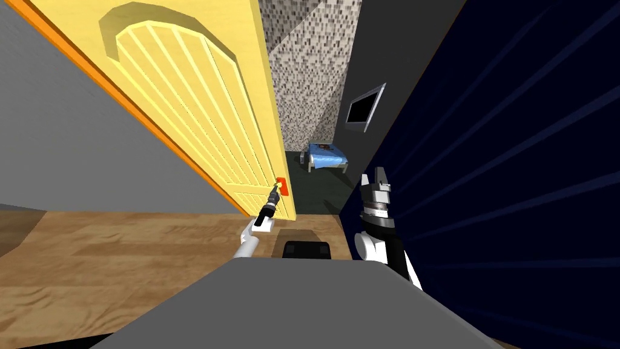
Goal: Pull the door open
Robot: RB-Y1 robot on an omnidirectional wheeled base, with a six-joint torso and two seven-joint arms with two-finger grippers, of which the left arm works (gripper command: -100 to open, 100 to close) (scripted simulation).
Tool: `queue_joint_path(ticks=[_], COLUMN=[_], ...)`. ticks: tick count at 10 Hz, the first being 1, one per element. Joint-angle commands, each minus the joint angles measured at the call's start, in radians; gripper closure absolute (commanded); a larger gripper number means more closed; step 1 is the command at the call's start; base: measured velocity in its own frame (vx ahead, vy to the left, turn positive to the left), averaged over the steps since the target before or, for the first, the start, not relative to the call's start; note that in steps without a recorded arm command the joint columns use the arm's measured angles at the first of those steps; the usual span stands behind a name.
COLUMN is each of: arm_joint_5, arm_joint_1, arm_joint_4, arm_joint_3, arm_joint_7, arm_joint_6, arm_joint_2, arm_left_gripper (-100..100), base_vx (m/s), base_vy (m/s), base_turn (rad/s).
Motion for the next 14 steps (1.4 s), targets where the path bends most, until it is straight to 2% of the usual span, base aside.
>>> queue_joint_path(ticks=[1, 3, 4, 5, 6, 7, 12, 13, 14], arm_joint_5=[0.015, 0.032, 0.032, 0.039, 0.036, 0.036, 0.036, 0.038, 0.039], arm_joint_1=[-0.003, -0.006, -0.006, -0.007, -0.001, -0.001, -0.001, 0.005, 0.007], arm_joint_4=[0.024, 0.054, 0.054, 0.066, 0.049, 0.049, 0.049, 0.05, 0.05], arm_joint_3=[0.021, 0.048, 0.048, 0.059, 0.053, 0.053, 0.053, 0.043, 0.039], arm_joint_7=[0.022, 0.046, 0.046, 0.055, 0.052, 0.052, 0.052, 0.063, 0.068], arm_joint_6=[-0.013, -0.027, -0.027, -0.033, -0.025, -0.025, -0.025, -0.03, -0.033], arm_joint_2=[0.035, 0.074, 0.074, 0.09, 0.085, 0.085, 0.085, 0.1, 0.106], arm_left_gripper=[-100, -100, -100, -100, -100, 100, 100, 100, 100], base_vx=[0.136, 0.17, 0.123, 0.085, 0.037, -0.001, -0.006, -0.086, -0.134], base_vy=[-0.048, -0.04, -0.023, -0.012, -0.004, 0.001, 0.001, 0.035, 0.066], base_turn=[-0.247, -0.147, -0.047, -0.073, -0.018, 0.018, -0.002, -0.148, -0.128])
